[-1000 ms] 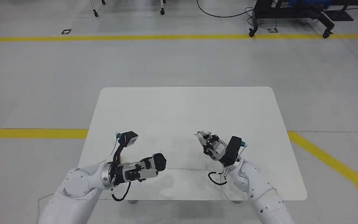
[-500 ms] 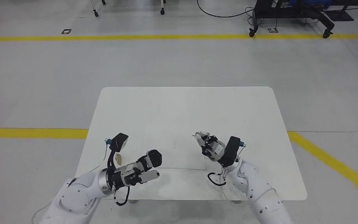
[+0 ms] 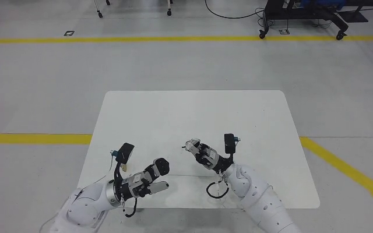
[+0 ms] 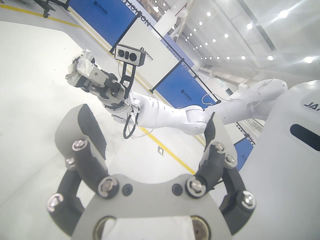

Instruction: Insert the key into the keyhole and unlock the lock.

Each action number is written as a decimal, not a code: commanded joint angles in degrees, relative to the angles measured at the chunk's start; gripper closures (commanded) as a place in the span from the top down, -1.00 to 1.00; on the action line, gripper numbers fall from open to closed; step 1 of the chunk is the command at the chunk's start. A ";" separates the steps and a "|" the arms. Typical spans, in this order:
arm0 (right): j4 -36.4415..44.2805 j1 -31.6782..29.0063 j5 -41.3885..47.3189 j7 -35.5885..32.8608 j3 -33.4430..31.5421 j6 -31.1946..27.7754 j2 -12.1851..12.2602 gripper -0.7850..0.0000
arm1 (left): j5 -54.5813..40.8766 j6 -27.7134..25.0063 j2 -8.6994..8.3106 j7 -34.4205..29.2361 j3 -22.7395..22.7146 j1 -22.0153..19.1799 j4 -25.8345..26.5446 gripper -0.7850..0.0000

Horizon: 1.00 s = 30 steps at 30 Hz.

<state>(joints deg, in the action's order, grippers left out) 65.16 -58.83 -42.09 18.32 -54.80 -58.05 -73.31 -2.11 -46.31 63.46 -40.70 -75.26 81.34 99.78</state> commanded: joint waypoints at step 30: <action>2.50 1.12 7.47 -6.92 3.95 0.05 1.09 -1.00 | 6.07 4.41 0.62 8.96 4.30 -5.23 -5.48 0.07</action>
<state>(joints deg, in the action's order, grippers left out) 67.66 -57.72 -34.62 11.40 -50.85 -58.00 -72.22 3.89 -41.84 64.02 -31.89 -71.27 76.45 94.53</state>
